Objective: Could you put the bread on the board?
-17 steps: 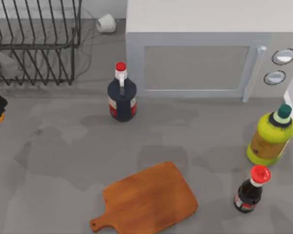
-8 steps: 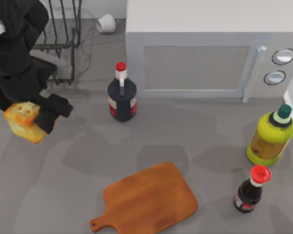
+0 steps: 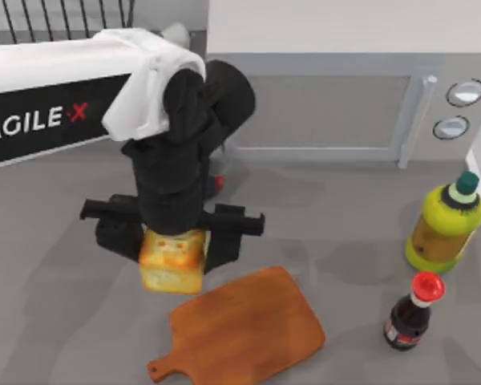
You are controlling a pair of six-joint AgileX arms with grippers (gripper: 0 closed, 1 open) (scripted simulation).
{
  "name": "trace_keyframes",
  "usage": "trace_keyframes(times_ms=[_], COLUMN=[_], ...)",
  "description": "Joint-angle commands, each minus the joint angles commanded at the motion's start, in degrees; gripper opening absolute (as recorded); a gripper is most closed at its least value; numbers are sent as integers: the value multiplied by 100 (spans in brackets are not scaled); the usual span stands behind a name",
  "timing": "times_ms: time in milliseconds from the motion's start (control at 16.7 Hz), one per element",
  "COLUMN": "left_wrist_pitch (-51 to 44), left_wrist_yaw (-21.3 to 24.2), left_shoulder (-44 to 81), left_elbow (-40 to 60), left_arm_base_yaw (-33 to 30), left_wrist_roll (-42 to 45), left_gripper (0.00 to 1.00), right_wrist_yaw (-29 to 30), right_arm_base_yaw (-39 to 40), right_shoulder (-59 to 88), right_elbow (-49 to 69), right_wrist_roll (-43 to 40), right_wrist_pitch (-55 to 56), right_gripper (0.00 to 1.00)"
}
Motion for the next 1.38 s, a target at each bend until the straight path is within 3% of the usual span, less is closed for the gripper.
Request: trace_keyframes(times_ms=[240,420,840,1380], left_wrist_pitch=[210,303,338,1137], left_wrist_yaw=[-20,-38,-37,-31], left_shoulder=[-139,-215,-183,24], left_elbow=[-172,-243,-258,-759], left_arm_base_yaw=[-923,-1251,-1246,-1261], left_wrist_roll=[-1476,-1936,-1959,-1957], left_gripper=[0,0,0,0], right_wrist_yaw=[0,0,0,0], right_arm_base_yaw=[0,0,0,0], right_shoulder=[0,0,0,0], right_elbow=[0,0,0,0], right_wrist_roll=[0,0,0,0], right_wrist_pitch=[0,0,0,0], right_gripper=[100,100,100,100])
